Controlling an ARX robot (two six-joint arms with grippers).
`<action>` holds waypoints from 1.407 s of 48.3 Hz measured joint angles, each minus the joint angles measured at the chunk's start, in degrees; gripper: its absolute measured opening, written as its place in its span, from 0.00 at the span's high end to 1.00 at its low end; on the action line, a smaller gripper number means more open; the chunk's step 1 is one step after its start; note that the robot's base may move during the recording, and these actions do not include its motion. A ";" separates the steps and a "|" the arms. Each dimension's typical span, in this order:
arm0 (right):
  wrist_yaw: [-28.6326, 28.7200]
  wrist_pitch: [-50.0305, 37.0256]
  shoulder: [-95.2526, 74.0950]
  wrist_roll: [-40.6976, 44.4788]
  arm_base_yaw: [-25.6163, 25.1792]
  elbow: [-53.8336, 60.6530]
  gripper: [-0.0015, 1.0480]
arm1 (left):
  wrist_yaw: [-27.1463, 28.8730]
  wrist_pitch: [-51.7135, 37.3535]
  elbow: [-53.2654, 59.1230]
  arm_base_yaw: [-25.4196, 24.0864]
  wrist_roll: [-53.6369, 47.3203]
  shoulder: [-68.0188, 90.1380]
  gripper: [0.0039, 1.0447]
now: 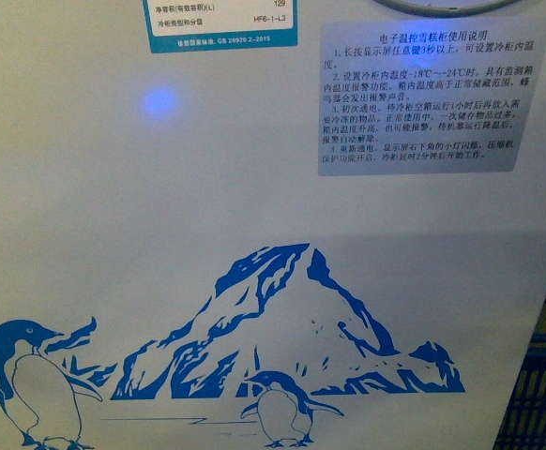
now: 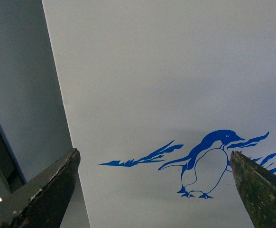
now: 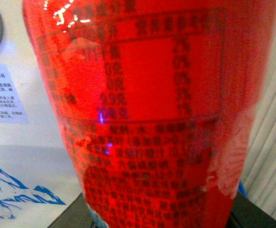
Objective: Put drink in fridge
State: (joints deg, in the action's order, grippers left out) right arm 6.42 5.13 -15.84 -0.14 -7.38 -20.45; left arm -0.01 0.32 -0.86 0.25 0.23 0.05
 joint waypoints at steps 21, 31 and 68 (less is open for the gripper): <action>-0.57 -0.11 0.42 0.00 0.02 0.28 0.62 | 0.00 0.00 0.00 0.00 0.00 0.00 0.08; -0.57 -0.11 0.42 0.00 0.02 0.28 0.62 | 0.00 0.00 0.00 0.00 0.00 0.00 0.08; -0.59 -0.11 0.42 0.02 0.02 0.52 0.63 | 0.02 0.00 0.00 0.00 0.00 0.00 0.08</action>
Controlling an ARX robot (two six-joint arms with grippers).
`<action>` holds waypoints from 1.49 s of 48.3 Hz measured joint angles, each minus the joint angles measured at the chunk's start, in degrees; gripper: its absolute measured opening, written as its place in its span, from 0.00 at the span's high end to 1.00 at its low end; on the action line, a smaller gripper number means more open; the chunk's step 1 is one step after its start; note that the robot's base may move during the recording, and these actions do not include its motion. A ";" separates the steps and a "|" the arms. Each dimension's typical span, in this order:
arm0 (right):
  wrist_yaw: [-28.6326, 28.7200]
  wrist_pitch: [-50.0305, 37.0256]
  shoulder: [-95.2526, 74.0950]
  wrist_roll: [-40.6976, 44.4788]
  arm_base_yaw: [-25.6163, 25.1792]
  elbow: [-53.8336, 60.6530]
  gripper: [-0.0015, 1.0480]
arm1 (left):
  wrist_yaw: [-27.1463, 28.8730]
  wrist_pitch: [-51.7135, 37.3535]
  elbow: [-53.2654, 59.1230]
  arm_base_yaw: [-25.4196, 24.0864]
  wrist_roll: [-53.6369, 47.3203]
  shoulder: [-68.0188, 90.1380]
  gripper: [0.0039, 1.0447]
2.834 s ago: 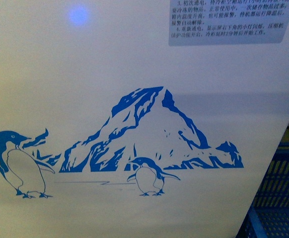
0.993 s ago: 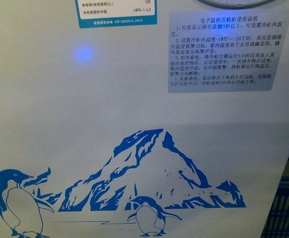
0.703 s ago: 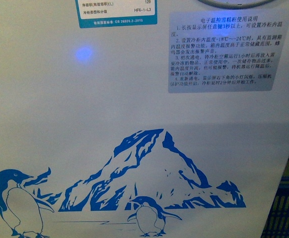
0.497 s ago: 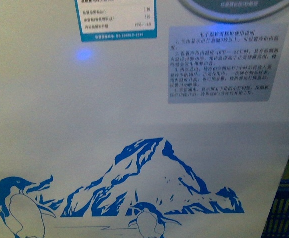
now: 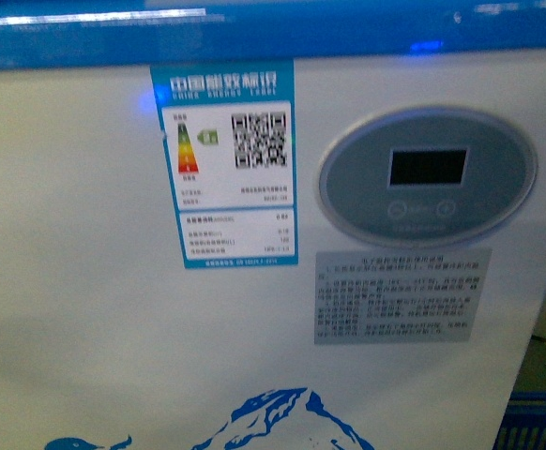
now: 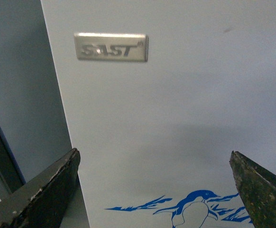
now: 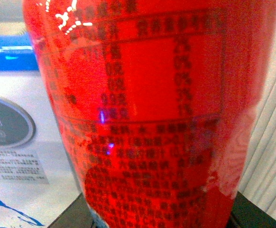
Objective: Put drink in fridge
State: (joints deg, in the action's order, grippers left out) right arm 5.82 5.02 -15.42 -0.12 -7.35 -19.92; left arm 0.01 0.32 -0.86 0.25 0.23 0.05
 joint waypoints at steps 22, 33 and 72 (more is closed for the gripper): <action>0.00 0.00 0.00 0.00 0.00 0.02 0.63 | 0.00 0.00 0.00 0.00 0.00 0.00 0.08; 0.00 0.00 0.00 0.02 0.00 0.02 0.63 | -0.02 0.00 0.00 0.00 0.00 0.00 0.08; -0.02 -0.07 0.00 0.11 0.00 0.00 0.63 | -49.05 -30.29 -21.24 -18.73 -28.57 62.93 0.08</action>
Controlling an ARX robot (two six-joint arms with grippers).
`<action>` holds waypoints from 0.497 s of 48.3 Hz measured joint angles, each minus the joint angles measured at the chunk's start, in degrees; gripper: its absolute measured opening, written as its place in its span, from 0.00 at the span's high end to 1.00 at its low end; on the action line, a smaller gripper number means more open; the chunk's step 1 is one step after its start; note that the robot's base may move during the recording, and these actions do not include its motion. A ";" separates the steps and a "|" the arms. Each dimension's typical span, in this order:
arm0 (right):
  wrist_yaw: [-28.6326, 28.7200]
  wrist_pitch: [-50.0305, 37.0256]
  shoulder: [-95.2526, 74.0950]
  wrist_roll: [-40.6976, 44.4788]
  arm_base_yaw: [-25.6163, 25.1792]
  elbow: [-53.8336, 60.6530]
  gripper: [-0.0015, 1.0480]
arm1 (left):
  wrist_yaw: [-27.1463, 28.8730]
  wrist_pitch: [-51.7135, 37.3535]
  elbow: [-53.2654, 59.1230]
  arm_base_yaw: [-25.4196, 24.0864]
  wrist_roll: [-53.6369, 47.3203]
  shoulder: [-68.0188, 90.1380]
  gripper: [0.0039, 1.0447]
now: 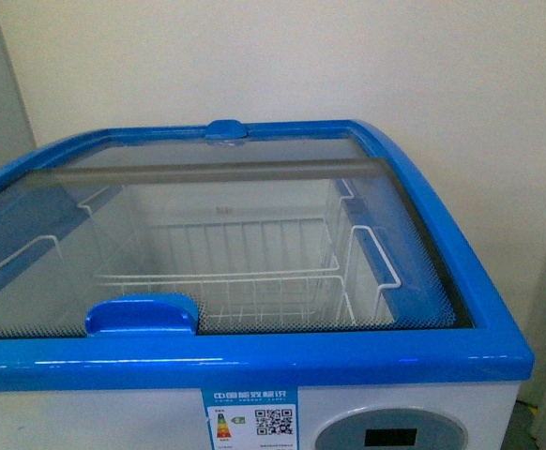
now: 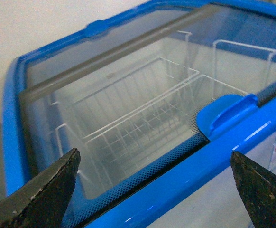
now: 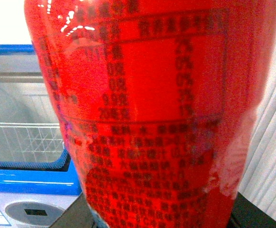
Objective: Put drink in fridge
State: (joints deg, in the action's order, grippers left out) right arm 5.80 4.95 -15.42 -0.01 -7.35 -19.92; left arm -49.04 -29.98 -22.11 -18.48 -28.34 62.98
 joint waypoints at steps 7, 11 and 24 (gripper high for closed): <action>0.00 0.00 0.00 -0.02 0.02 0.00 0.63 | -5.64 8.33 -5.97 2.78 -14.40 8.17 0.08; 0.00 0.00 0.02 0.00 0.02 0.00 0.63 | -5.55 7.96 -9.07 5.40 -18.56 12.41 0.08; 0.00 0.00 0.00 0.00 0.00 0.00 0.63 | -4.68 8.46 -17.55 11.69 -19.67 19.69 0.08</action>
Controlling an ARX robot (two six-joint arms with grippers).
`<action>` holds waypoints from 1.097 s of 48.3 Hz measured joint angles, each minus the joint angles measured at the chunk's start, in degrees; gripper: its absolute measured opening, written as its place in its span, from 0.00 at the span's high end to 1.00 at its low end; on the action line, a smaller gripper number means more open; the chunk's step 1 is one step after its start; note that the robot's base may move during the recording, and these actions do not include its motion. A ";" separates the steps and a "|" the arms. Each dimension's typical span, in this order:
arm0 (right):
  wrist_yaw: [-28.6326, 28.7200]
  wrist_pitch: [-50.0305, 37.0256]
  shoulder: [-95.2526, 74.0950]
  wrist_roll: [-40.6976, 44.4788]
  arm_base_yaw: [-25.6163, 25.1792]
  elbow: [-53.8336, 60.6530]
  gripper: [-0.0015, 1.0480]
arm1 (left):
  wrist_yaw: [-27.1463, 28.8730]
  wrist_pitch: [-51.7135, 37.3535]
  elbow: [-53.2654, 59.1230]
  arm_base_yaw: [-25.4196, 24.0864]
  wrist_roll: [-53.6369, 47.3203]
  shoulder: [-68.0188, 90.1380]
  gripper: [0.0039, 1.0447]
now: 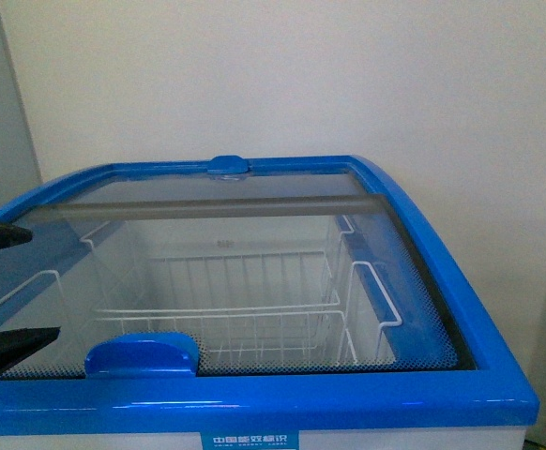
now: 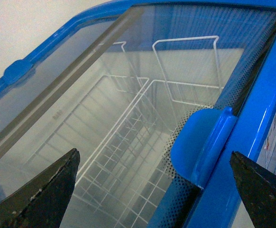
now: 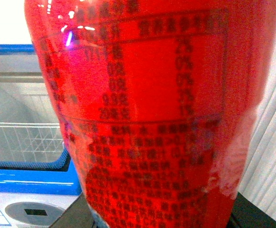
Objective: Put drink in fridge
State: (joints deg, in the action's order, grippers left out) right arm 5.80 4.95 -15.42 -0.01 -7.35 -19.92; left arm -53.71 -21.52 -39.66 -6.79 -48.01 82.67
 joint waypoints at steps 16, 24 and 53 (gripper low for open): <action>0.00 0.00 0.02 0.00 0.00 0.00 0.63 | 2.86 3.98 -4.92 3.04 -3.41 7.28 0.08; 0.00 0.00 0.02 0.00 0.00 0.00 0.63 | 3.74 4.11 -6.88 3.74 -4.35 10.03 0.08; 0.00 0.00 0.00 0.00 0.02 0.00 0.63 | 5.81 4.70 -15.34 5.64 -6.80 18.88 0.08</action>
State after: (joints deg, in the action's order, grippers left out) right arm 5.80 4.95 -15.42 -0.01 -7.33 -19.92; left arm -47.90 -16.82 -55.00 -1.15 -54.81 101.56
